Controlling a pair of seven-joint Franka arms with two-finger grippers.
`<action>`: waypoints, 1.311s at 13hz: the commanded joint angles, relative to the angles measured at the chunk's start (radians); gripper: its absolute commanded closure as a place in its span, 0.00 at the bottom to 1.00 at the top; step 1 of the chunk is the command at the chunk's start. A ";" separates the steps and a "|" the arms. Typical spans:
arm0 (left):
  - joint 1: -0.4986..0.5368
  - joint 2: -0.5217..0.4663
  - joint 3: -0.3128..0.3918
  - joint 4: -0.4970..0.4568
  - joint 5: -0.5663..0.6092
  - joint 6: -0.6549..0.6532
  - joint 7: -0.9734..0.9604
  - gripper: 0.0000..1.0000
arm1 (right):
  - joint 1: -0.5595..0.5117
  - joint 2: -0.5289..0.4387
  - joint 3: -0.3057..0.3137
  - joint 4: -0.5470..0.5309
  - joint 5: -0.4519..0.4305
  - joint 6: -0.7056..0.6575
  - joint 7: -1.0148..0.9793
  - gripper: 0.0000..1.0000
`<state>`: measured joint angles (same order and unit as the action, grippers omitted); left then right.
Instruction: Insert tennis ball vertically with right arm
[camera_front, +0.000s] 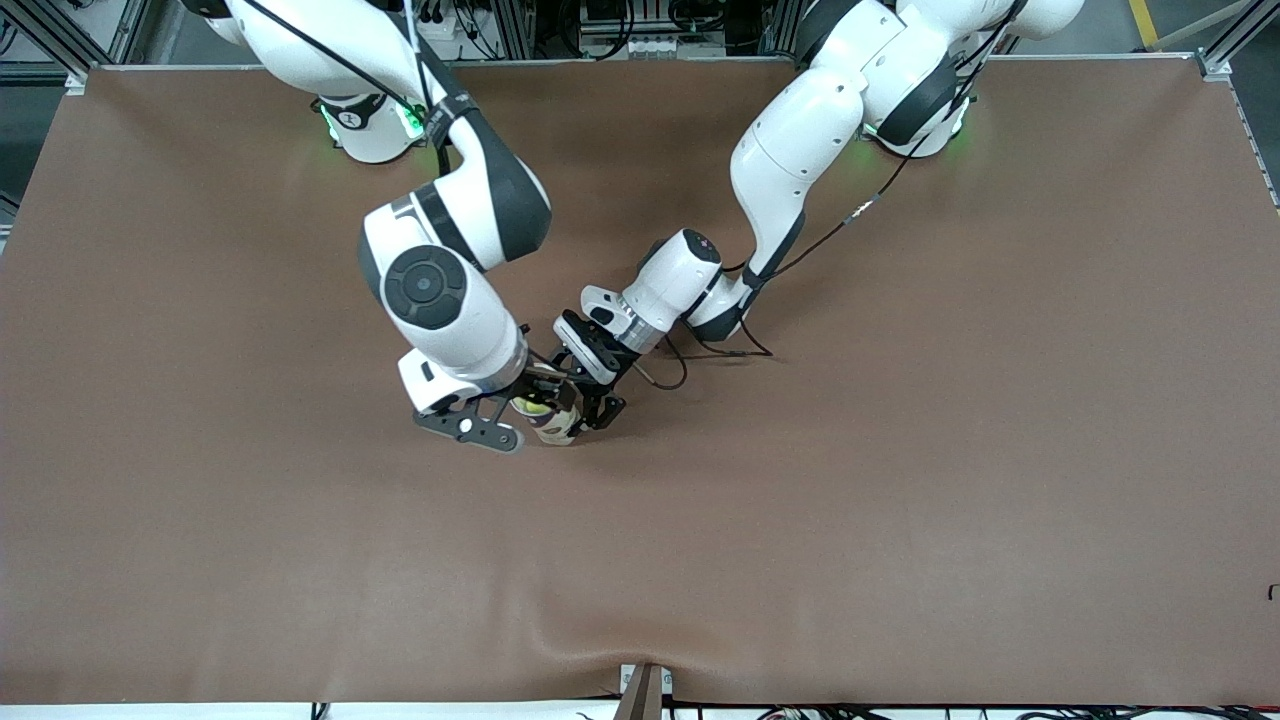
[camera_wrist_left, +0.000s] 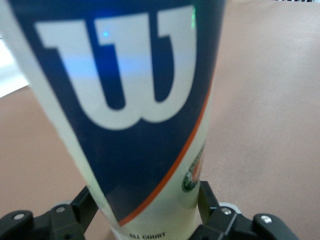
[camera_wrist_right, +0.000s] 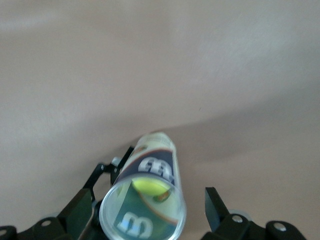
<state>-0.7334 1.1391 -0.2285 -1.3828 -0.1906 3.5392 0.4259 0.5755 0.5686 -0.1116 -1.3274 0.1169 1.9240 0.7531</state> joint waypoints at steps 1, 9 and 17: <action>-0.007 -0.001 0.006 0.007 -0.013 0.013 -0.012 0.14 | -0.098 -0.071 0.009 -0.012 0.006 -0.064 -0.148 0.00; -0.009 0.002 0.008 0.005 -0.013 0.015 -0.012 0.13 | -0.390 -0.205 0.006 -0.143 0.000 -0.157 -0.658 0.00; 0.000 -0.001 0.008 0.004 -0.012 0.013 -0.012 0.00 | -0.520 -0.469 0.003 -0.248 -0.022 -0.322 -0.848 0.00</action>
<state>-0.7293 1.1392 -0.2278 -1.3825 -0.1906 3.5394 0.4259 0.0744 0.2029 -0.1271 -1.5238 0.1134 1.6541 -0.0816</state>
